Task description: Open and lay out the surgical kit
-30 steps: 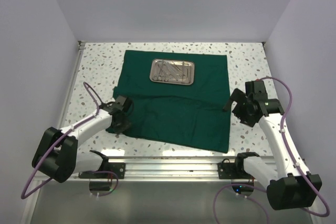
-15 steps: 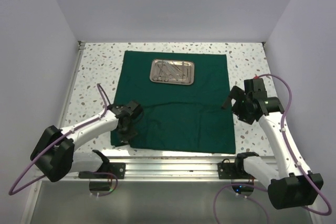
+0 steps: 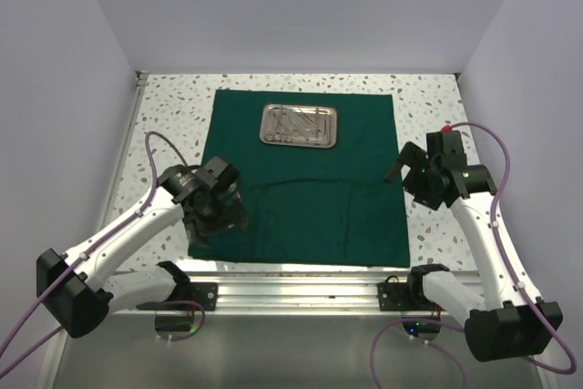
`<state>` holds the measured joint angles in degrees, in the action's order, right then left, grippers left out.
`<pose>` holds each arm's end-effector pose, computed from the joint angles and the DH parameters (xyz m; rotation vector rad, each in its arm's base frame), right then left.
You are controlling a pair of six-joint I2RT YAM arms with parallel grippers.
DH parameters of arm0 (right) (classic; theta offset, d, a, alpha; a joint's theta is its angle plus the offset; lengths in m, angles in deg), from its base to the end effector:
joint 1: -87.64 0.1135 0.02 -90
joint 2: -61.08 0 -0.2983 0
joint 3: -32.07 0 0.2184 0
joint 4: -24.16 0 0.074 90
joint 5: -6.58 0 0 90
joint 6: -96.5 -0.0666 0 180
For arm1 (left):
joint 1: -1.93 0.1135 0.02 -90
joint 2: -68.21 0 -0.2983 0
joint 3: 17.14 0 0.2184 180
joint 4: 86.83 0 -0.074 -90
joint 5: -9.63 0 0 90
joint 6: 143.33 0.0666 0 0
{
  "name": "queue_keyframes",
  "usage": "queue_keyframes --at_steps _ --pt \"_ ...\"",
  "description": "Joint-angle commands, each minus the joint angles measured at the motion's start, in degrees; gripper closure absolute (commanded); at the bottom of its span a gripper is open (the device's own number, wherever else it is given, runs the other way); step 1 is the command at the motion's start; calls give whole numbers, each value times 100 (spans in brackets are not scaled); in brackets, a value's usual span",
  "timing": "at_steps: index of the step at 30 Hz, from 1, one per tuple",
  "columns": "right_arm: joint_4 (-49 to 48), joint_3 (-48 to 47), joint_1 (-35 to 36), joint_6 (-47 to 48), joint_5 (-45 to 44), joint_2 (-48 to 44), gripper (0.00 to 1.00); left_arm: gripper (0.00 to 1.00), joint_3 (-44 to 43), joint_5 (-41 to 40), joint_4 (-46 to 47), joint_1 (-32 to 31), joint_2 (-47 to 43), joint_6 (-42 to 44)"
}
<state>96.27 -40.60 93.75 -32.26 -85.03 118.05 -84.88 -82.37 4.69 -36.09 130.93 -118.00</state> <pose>0.1448 0.0136 0.3056 0.7348 2.4699 0.2633 0.0935 -0.0701 0.2581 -0.7039 2.9588 -0.1025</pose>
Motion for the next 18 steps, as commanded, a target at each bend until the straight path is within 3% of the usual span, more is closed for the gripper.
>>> queue_keyframes --at_steps 1,6,8,9,11,12,13,14,15,18 --pt "-316 -479 31 167 413 173 2 0 -1103 -344 238 -21 371 741" --pt "-414 -1128 39 378 740 691 2 8 -2655 -1256 1635 49 1975 2017" --pt "-352 -1296 48 457 758 885 2 21 -3255 -1434 2222 180 2637 2720" --pt "-291 -1410 66 475 741 903 1 31 -3937 -1487 2400 259 3345 2957" --pt "-246 -1490 75 475 592 869 2 40 -5253 -1313 2690 496 4565 3608" --pt "-185 -1508 92 475 530 842 2 55 -5767 -1199 2726 584 4991 3975" --pt "-141 -1516 92 466 451 799 2 63 -6320 -1058 2736 759 5431 4136" --pt "-97 -1525 101 457 364 772 2 70 -7457 -787 2675 839 6270 4250" --pt "-1 -1517 92 449 337 754 2 85 -7999 -697 2648 910 6662 4356" --pt "245 -1481 101 378 170 614 2 93 -8294 111 3332 1419 7297 4103"
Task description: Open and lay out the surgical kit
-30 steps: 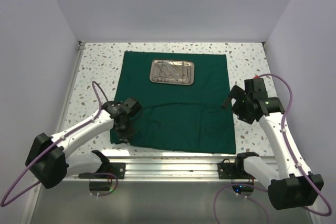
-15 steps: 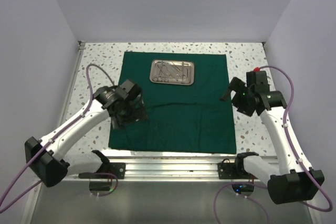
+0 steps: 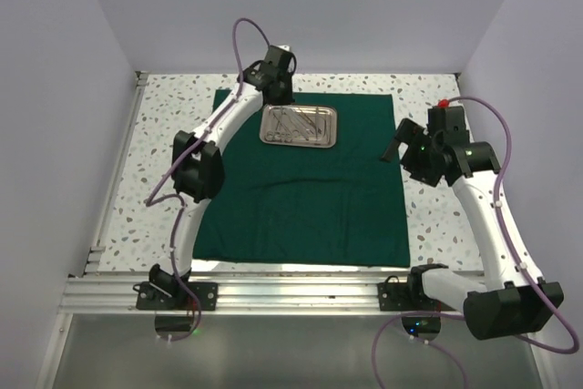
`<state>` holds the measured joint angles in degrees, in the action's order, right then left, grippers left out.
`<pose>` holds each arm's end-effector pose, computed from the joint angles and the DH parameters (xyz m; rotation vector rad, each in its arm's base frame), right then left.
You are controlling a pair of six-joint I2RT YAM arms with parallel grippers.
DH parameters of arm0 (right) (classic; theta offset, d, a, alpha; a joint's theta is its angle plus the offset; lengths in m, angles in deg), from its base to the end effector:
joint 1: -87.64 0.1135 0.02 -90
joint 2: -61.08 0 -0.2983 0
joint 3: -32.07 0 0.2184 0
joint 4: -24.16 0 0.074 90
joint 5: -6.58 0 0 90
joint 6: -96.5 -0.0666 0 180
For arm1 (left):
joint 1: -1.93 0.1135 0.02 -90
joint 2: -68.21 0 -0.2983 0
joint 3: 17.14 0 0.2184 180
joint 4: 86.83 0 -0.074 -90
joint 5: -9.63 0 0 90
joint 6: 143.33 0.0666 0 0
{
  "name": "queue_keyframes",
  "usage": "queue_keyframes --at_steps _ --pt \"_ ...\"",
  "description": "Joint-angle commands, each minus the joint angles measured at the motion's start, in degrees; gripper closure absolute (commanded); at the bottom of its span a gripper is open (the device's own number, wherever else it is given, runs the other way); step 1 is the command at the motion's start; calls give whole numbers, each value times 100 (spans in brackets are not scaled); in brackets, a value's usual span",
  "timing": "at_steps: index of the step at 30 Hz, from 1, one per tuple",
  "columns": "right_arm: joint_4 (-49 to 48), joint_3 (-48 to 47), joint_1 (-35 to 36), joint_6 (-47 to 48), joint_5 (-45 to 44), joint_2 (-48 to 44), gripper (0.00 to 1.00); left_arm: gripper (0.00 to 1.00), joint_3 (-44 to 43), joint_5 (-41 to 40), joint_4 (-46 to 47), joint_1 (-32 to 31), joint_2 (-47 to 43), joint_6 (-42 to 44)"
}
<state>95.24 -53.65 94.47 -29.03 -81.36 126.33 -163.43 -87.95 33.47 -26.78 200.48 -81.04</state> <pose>0.1873 0.0248 0.3521 0.6013 2.4151 0.3636 0.4694 -0.2471 0.2870 -0.0435 2.3820 -0.3195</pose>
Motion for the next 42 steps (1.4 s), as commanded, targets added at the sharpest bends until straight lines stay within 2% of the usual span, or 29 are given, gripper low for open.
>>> queue_keyframes --at_steps 1,2,4,6,15,22,26,36,42 --pt "401 -168 38 11 -198 -250 2 93 -431 643 733 628 439 276" --pt "445 -185 29 2 -302 -294 2 92 -396 591 927 664 545 248" --pt "630 -229 29 -16 -452 -373 2 82 -211 713 1332 674 651 387" --pt "796 -308 38 19 -601 -373 1 75 -324 845 1676 621 888 519" --pt "1026 -633 29 64 -786 -101 1 75 -360 942 1940 568 1398 687" --pt "938 -493 38 -33 -769 -83 2 73 -307 459 1747 551 1591 801" --pt "894 -283 29 -68 -778 -135 2 69 -194 336 1834 551 1496 916" --pt "762 8 38 -200 -708 -215 1 68 -17 -121 2002 551 1126 1241" --pt "727 -45 29 -148 -681 -127 2 74 263 -279 2028 551 924 1180"
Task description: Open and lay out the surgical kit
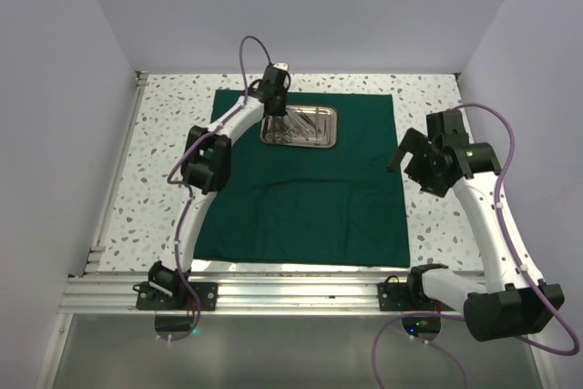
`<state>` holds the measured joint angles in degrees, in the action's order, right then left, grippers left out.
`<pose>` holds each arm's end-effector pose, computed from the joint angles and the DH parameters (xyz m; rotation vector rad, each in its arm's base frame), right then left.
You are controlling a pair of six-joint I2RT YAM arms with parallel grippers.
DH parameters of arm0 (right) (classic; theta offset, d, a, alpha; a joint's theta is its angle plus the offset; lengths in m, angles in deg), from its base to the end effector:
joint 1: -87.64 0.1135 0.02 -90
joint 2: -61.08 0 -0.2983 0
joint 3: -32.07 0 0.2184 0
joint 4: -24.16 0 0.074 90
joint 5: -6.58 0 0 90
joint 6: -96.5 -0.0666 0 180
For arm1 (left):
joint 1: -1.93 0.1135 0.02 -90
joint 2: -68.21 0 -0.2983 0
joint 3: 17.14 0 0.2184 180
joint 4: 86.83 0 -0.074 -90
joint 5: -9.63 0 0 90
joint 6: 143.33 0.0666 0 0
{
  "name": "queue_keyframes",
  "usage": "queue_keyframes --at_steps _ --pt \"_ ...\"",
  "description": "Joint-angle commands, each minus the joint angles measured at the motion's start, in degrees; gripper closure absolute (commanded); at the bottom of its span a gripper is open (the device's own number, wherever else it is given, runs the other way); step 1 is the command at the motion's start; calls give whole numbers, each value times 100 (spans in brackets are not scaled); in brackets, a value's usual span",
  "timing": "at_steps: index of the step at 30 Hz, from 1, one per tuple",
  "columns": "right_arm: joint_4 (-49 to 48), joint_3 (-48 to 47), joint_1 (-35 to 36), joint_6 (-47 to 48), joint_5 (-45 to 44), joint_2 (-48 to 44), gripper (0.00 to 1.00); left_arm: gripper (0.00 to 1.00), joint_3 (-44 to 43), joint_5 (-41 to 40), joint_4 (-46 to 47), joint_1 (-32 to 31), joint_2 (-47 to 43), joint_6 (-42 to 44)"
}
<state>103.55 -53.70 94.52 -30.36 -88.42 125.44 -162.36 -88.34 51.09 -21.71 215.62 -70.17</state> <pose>0.1681 0.0144 0.3432 0.7002 2.4898 0.1716 0.5440 -0.2280 0.1681 0.0702 2.3407 -0.1885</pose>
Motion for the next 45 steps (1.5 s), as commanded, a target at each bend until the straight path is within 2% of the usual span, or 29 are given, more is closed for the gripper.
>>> queue_keyframes --at_steps 1,4,7,11,17,22,29,39,42,45 --pt "-112 -32 25 3 25 -46 2 74 252 -267 388 44 -678 93" --pt "-148 56 25 30 51 -46 2 72 551 -363 529 44 -1047 84" --pt "-200 126 25 47 113 -55 1 66 640 -530 512 44 -1275 41" --pt "-271 188 33 109 165 -37 1 45 789 -706 372 35 -1540 -65" --pt "-358 206 33 223 209 42 2 37 1317 -724 214 -44 -1690 -398" --pt "-359 223 25 311 253 94 1 39 1063 -671 -278 -71 -1173 -785" --pt "-148 197 16 522 166 59 1 40 852 -548 -401 -115 -759 -1093" --pt "-69 215 16 671 201 94 2 43 -18 -495 -481 -106 67 -1172" --pt "-42 162 16 715 166 156 2 47 -290 -364 -481 -97 252 -1164" --pt "-51 109 16 751 157 235 2 62 -388 -328 -498 -97 402 -1164"
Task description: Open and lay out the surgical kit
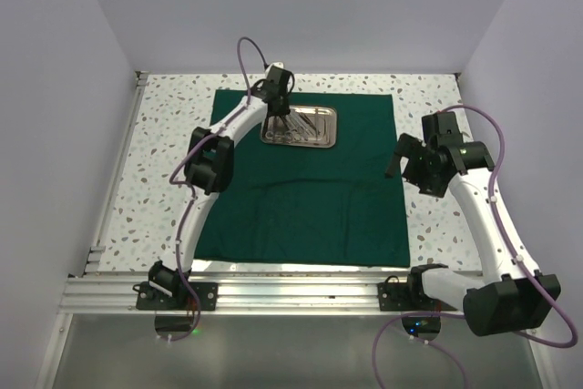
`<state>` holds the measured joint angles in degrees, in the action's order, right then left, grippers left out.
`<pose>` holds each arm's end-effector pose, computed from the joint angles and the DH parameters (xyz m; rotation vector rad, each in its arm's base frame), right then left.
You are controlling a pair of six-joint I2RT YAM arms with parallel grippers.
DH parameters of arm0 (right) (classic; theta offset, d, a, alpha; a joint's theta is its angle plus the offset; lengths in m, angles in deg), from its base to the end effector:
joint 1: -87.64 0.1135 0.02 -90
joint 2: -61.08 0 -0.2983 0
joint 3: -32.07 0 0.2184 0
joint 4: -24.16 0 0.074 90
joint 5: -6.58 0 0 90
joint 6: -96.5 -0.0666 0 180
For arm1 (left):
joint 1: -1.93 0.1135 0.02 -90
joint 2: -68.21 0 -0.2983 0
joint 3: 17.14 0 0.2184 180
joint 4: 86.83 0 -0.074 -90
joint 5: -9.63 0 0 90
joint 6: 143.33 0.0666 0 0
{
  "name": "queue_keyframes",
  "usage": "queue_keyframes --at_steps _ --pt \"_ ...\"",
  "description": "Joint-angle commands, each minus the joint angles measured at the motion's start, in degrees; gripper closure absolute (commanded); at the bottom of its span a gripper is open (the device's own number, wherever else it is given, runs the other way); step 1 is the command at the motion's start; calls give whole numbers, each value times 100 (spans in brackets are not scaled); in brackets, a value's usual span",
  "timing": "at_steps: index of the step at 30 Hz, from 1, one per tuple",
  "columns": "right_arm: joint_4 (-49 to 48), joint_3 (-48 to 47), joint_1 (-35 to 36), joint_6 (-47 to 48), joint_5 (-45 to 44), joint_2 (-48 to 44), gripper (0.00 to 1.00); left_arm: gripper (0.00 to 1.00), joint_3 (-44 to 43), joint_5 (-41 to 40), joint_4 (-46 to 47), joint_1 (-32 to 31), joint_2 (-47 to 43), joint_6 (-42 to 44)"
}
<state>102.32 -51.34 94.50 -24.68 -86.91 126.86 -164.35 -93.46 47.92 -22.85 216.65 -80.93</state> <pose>0.1741 0.0169 0.3294 0.5750 2.5685 0.1498 0.5403 -0.2328 0.1642 -0.1661 2.3559 -0.1727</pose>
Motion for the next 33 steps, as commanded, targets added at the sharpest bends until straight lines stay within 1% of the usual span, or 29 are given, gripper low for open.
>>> queue_keyframes --at_steps 1,3,4,9,15,17,18,19,20,23,24,28,30,33 --pt "71 -144 18 182 6 93 2 72 -172 192 -173 25 291 -88" --pt "63 -162 27 182 6 119 2 81 -119 174 -164 25 256 -88" --pt "54 -153 18 191 15 119 2 87 -102 148 -164 25 238 -80" --pt "-25 -66 18 165 85 84 2 95 21 227 -225 43 -51 -9" --pt "-166 84 27 86 199 -12 2 97 127 297 -260 34 -657 140" --pt "-175 84 18 86 217 -47 1 93 118 306 -261 43 -825 245" --pt "-175 67 27 77 225 -48 2 87 136 297 -252 43 -1000 272" --pt "-183 66 27 77 234 -82 2 77 153 297 -226 43 -1097 333" --pt "-166 58 18 77 226 -91 2 75 171 289 -182 43 -1176 360" --pt "-148 31 18 77 243 -162 1 61 294 289 -103 43 -1458 413" --pt "-140 40 18 77 243 -205 1 57 355 297 -111 43 -1537 413" --pt "-87 75 27 86 252 -355 2 59 513 438 -304 34 -1564 317" --pt "-69 101 27 86 269 -442 2 57 742 517 -383 25 -1564 281" --pt "10 163 27 86 269 -531 1 56 1032 535 -462 -36 -1494 237"
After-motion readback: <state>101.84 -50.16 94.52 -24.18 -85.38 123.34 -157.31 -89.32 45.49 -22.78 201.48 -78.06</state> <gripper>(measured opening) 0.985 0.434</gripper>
